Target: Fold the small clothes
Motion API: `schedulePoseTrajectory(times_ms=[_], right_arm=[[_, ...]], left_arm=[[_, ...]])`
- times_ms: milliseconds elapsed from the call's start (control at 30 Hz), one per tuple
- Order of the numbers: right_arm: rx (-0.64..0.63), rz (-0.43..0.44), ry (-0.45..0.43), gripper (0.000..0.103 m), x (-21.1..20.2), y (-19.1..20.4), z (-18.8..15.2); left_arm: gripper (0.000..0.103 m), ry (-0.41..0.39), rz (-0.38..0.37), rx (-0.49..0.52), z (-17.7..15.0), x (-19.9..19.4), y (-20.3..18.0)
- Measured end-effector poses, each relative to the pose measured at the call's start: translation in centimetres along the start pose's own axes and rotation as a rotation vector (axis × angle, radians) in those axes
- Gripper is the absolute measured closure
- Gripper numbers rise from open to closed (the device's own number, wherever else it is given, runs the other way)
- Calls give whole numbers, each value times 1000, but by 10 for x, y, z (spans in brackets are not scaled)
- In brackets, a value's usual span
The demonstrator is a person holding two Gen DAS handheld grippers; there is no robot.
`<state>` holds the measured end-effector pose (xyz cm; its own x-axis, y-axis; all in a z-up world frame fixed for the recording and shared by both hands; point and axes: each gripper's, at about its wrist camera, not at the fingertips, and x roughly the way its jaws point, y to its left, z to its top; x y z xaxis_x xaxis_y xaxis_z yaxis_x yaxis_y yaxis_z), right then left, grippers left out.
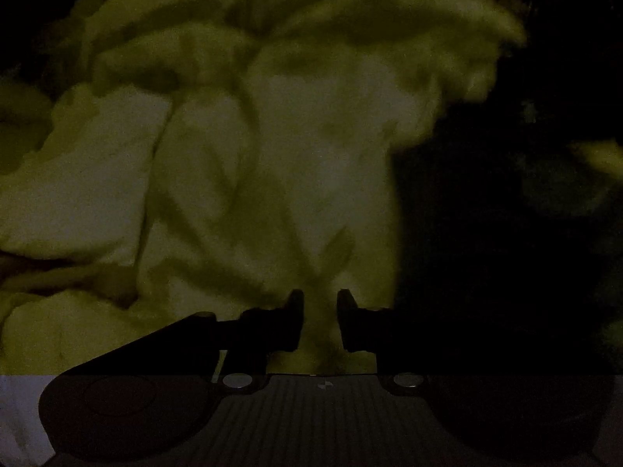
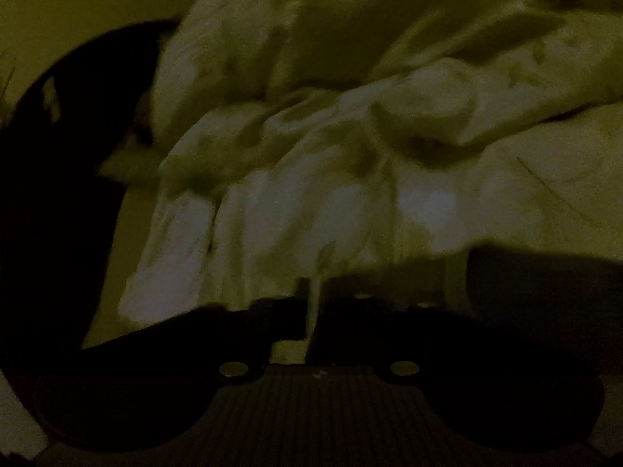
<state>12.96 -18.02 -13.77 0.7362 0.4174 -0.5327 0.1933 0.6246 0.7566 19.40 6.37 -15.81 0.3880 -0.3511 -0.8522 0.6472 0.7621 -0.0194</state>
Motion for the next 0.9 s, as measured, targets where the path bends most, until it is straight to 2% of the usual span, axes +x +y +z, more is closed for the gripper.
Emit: schedulePoseTrajectory(times_ms=[133, 200, 267, 300, 333, 400, 433, 500, 567, 600, 633, 700, 733, 900], right_arm=[[-73, -106, -43, 79, -36, 6, -45], [-100, -149, -63, 79, -56, 1, -68], [-126, -231, -77, 79, -70, -5, -86], [-120, -273, -72, 79, -77, -14, -96], [-111, -326, -72, 81, -82, -25, -103], [-67, -488, -81, 81, -96, -55, -114], [-20, -535, -88, 86, -104, -70, -118], [120, -532, -142, 95, -132, -99, -126], [175, -478, -182, 95, -154, -110, -130], [164, -516, -193, 82, -162, -107, -132], [160, -535, -204, 61, -169, -106, -133], [164, -469, -238, 58, -181, -103, -136], [151, -453, -248, 58, -184, -100, -135], [25, -458, -236, 58, -169, -89, -117]], left_arm=[[11, -82, -136, -38, 14, -16, -18], [11, -88, -187, 8, 19, -12, -34], [11, -65, -226, 76, 22, 1, -52], [11, -38, -227, 106, 23, 12, -59], [12, 0, -195, 128, 24, 28, -60], [10, 48, -101, 141, 21, 50, -57], [10, 57, -102, 126, 22, 57, -53], [9, 79, -121, 110, 26, 60, -48], [4, 73, -100, 111, 31, 53, -49], [0, 64, -92, 68, 34, 45, -46], [0, 48, -102, 20, 37, 37, -42], [0, 1, -174, -78, 43, 21, -30], [0, -7, -183, -89, 46, 17, -28], [0, 7, -148, -4, 62, 29, -39]])
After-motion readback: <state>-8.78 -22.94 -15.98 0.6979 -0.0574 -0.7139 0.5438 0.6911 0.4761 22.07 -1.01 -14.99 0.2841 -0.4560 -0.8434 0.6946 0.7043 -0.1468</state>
